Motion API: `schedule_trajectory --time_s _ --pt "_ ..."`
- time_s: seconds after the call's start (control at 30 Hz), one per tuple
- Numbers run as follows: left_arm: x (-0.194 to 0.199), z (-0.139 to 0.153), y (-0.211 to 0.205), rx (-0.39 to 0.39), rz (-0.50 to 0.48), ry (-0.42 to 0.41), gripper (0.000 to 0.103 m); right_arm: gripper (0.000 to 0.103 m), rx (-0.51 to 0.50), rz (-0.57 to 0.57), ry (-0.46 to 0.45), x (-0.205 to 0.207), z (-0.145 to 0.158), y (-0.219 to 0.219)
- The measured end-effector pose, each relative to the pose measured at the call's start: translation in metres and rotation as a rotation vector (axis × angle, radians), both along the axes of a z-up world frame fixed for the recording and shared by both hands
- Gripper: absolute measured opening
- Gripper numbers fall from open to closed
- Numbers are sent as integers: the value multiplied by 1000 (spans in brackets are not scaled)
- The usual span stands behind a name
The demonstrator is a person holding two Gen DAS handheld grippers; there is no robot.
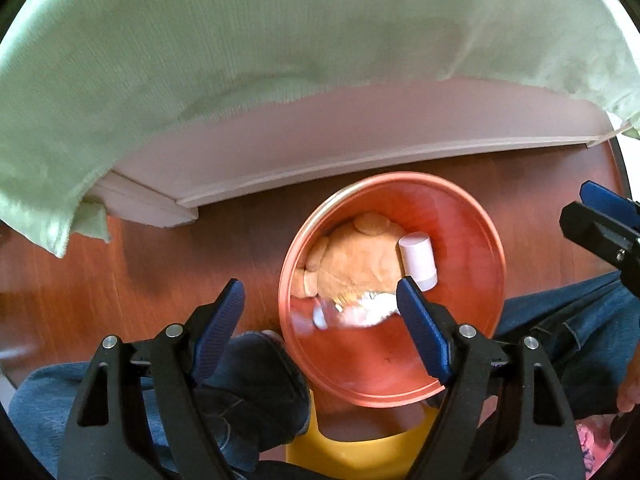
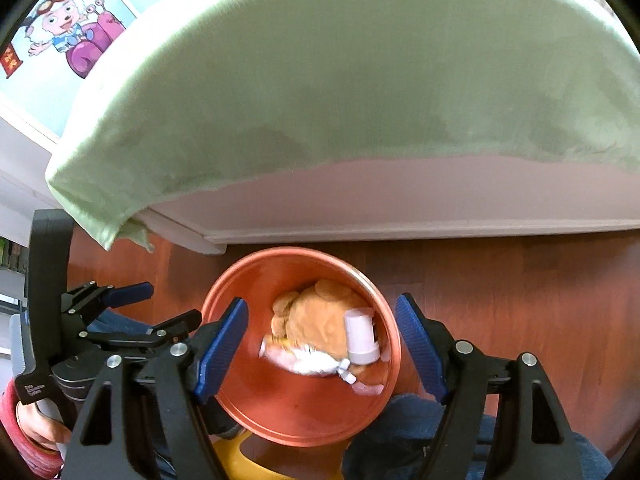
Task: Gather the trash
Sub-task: 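Carry both items over the orange bucket and open both tools to drop them, then grasp the white tissue bundle on the bed with the left tool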
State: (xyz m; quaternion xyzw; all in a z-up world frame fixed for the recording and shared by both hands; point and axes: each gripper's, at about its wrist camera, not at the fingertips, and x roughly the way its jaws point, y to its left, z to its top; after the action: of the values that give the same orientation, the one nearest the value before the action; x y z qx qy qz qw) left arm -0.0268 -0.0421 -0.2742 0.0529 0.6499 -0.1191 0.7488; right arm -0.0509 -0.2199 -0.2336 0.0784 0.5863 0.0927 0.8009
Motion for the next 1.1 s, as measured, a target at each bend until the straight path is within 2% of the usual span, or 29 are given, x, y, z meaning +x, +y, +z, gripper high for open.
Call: schedule_trajectory --time_s 0.07,0.17,0.3,0.37,0.43,0.5,0.6,0.67,0.77,0.83,0.93,1.0,1.03,1.1 --pt "1 11 0 -21 -7 -29 76 75 2 -5 -36 -1 12 -3" --pt "7 37 3 -47 -13 -118 76 78 5 -16 -111 0 37 -10" --pt "19 90 9 -114 -25 -291 77 79 7 -27 -220 -3 72 -16" --pt "29 111 11 -136 -31 -359 83 79 11 -27 -263 -4 84 -17" --pt "48 134 14 -139 -15 -424 83 80 16 -26 -301 -7 96 -17" --pt "72 147 18 -145 8 -456 83 80 24 -22 -320 -9 103 -18" --pt "117 162 23 -92 54 -528 83 80 35 -18 -338 -14 112 -19" --pt "147 169 25 -91 67 -550 84 80 38 -20 -349 -18 113 -19" --pt "193 174 23 -135 69 -542 84 80 32 -31 -358 -22 114 -20" --pt "226 172 19 -126 80 -530 84 80 26 -39 -361 -24 115 -19" --pt "255 174 11 -96 84 -534 83 80 8 -55 -369 -28 120 -23" --pt "274 168 3 -63 82 -506 78 80 -3 -67 -369 -29 121 -27" --pt "279 165 -1 -55 75 -488 63 80 -8 -73 -370 -29 121 -29" --pt "286 161 -5 -84 60 -445 42 80 -13 -84 -370 -29 123 -34"
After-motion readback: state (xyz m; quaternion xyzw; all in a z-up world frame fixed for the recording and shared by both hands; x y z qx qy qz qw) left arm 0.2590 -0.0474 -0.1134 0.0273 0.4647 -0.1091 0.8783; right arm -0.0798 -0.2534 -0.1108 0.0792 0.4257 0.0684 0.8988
